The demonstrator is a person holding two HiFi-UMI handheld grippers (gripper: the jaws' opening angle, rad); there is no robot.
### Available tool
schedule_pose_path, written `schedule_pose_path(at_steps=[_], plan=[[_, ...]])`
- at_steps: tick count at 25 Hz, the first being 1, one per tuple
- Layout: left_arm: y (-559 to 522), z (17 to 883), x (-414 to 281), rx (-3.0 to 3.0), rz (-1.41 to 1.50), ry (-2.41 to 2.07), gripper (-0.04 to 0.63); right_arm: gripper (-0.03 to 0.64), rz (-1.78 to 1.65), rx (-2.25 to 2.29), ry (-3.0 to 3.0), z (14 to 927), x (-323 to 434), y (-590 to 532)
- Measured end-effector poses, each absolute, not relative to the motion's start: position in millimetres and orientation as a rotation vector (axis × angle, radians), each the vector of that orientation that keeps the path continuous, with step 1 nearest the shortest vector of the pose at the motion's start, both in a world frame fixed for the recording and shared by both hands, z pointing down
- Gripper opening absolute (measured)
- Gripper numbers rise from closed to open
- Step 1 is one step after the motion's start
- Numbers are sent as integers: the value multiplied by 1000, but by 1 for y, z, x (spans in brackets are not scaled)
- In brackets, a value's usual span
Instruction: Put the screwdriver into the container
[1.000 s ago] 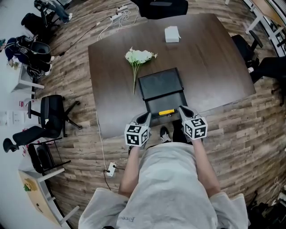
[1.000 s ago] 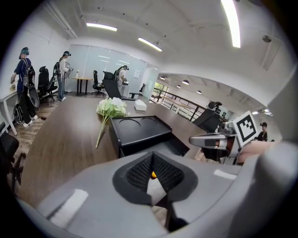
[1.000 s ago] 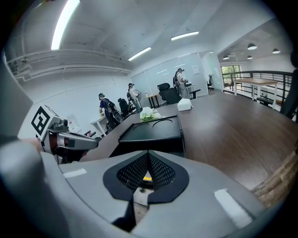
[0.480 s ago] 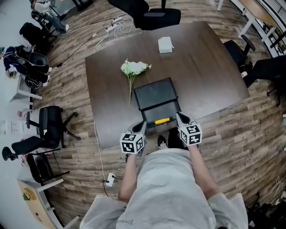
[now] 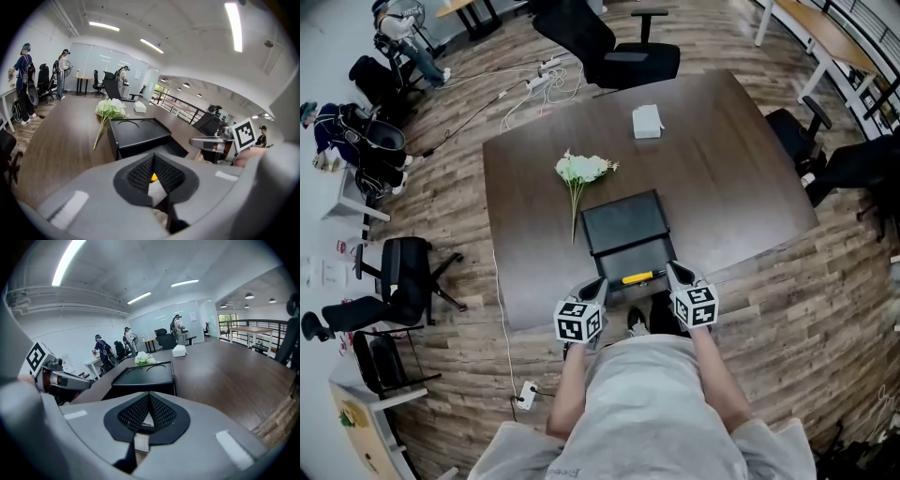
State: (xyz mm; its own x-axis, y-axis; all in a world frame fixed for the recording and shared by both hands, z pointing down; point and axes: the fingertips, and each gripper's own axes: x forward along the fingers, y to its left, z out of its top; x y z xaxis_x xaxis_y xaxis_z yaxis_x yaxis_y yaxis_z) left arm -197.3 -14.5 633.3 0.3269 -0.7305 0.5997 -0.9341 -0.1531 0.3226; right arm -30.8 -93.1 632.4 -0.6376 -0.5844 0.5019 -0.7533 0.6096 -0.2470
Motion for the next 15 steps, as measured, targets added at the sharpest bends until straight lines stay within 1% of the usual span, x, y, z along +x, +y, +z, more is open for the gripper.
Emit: schedule_pose_path(at_steps=[15], plan=[[-8,632,-188,1957,422,-1449,54,2,620,1132,-2453,632,-16,-91]])
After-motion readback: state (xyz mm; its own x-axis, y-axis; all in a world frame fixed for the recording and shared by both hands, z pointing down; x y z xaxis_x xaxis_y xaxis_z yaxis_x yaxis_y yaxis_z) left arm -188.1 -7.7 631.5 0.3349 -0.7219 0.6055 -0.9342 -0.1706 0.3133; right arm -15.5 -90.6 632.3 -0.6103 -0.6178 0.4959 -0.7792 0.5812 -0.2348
